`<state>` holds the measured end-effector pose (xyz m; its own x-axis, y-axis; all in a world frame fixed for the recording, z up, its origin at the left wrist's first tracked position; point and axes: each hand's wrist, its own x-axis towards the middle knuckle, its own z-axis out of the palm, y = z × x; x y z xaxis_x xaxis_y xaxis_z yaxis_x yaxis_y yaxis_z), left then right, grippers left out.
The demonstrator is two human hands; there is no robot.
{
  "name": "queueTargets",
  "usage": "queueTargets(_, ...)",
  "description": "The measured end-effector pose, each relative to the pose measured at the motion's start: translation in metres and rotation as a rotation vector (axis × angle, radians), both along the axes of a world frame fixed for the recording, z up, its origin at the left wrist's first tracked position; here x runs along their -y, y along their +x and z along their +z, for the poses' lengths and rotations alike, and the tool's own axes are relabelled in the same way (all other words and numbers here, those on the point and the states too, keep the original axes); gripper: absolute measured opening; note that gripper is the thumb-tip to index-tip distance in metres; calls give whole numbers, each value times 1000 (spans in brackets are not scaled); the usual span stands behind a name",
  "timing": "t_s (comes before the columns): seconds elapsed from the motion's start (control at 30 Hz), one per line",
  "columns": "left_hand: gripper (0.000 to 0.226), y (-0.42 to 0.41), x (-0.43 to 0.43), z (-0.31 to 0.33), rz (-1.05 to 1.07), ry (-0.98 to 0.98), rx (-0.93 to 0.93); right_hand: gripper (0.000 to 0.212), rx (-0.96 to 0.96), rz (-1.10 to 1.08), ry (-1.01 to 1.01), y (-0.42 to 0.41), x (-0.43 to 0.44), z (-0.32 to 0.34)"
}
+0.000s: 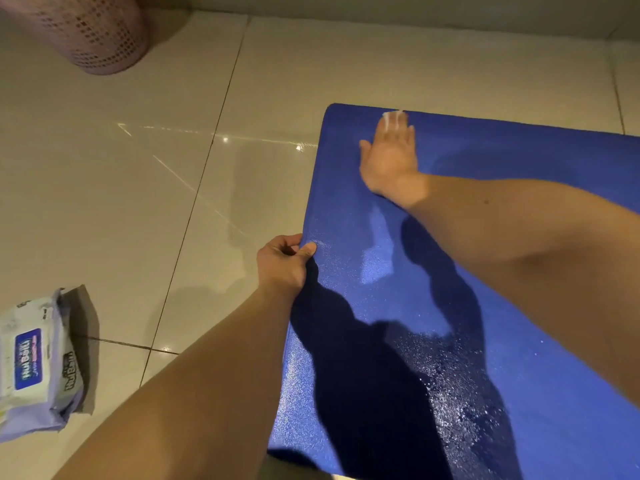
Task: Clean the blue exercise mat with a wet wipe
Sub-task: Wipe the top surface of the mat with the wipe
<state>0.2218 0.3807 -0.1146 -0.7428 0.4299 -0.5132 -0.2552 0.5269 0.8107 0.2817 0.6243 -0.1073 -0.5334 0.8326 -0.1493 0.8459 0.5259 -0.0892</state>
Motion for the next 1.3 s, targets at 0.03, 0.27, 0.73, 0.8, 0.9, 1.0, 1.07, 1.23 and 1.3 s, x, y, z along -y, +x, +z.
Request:
queueTargets(0.03, 18, 0, 0, -1, 2, -2, -3, 70, -12, 20, 9, -15, 13, 1)
queueTargets(0.27, 21, -1, -1, -1, 0, -8, -3, 65, 10, 426, -92, -47, 26, 6)
queueTargets(0.73, 19, -3, -1, -1, -1, 8, 5, 64, 39, 326, -89, -82, 24, 8)
queueTargets(0.8, 18, -2, -1, 0, -2, 11, 4, 66, 21, 331, -88, -72, 26, 14)
queueTargets(0.9, 17, -2, -1, 0, -10, 16, -3, 63, -17, 292, -41, -50, 3, 13)
queueTargets(1.0, 18, -3, -1, -2, -11, 17, -6, 68, 61, 144, -18, -12, -34, 7)
queueTargets(1.07, 18, -3, -1, -3, -6, 18, -6, 69, 119, 25, -15, 9, -46, 3)
queueTargets(1.23, 17, -3, -1, -2, -19, 20, -19, 67, 69, 26, 12, -18, 13, 6)
queueTargets(1.3, 18, -3, -1, -1, -11, 23, -13, 64, 11, 174, 3, -31, 52, 5)
